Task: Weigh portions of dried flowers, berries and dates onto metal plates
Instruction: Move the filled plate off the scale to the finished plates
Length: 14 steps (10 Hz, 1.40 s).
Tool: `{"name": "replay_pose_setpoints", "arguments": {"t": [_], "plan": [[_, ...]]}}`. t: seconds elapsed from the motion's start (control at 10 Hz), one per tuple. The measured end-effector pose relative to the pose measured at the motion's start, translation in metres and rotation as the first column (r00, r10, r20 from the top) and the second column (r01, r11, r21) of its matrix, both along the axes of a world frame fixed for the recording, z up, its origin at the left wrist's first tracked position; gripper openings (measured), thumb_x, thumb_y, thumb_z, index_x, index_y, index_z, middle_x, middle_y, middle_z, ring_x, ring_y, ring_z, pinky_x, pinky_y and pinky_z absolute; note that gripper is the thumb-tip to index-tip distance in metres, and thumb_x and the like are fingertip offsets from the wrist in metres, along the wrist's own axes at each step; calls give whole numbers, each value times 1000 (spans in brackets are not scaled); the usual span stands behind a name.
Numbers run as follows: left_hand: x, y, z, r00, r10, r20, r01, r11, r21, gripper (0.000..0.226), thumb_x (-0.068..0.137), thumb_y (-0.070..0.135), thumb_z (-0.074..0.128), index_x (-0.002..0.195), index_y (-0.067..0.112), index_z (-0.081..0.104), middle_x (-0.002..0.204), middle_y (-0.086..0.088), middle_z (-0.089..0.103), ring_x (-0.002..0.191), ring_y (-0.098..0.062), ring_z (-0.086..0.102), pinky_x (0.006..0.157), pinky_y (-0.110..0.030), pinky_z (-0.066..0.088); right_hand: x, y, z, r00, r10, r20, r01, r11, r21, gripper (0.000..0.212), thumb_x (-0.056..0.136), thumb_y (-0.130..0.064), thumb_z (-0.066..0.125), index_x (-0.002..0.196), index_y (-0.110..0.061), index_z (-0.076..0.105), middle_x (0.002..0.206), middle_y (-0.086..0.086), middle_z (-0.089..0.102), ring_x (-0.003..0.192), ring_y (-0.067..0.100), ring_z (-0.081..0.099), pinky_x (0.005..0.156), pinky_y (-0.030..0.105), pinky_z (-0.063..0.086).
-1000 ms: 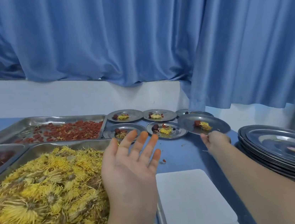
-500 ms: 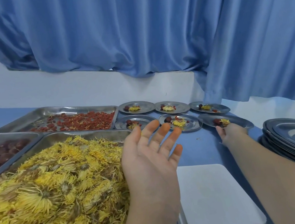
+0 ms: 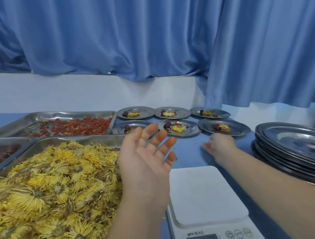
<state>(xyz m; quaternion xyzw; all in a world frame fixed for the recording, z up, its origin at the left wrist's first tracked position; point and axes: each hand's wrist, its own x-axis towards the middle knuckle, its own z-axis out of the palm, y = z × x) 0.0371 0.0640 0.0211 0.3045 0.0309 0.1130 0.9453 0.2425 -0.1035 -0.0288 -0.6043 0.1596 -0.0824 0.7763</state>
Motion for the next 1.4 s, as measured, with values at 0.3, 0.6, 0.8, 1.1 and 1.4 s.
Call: {"name": "replay_pose_setpoints", "arguments": {"t": [0.3,0.6,0.8,1.1,1.4], "plan": [[-5,-10,0,996,-94,12,90,975,205,30,91,36,48,83,17,70,75,-2,67,62,-18,64,66,-32,41,-100,-18,50,941,267,210,-187,923,-336,13,88,-4,54,84,-16,57,80,5,60,72,20,63,65,30,55],[-6,-16,-2,991,-131,-7,125,930,346,27,94,31,44,90,14,65,73,-2,65,64,-18,60,64,-31,37,-174,-113,92,845,468,258,139,273,-952,16,84,-12,61,90,-27,60,91,-8,62,84,6,57,77,13,43],[-5,-15,-3,990,-138,-2,128,909,396,27,95,30,44,94,13,65,76,-3,65,68,-20,59,64,-32,37,-189,-177,86,903,429,-30,70,-214,-974,35,90,-31,59,123,-22,57,115,-8,58,110,13,52,95,22,36],[-5,-15,-4,990,-142,-1,129,899,417,27,96,30,45,94,14,66,77,-4,66,68,-21,60,64,-33,38,-197,-192,85,900,433,50,183,-270,-945,18,88,-27,62,105,-22,68,101,-9,68,98,15,61,85,30,45],[-5,-15,-4,989,-149,-4,137,897,420,27,96,30,45,94,14,67,78,-4,66,69,-20,60,65,-33,38,-190,-192,98,934,352,69,50,64,-997,19,78,-28,77,94,-30,69,87,-13,69,81,-6,61,71,4,43]]}}
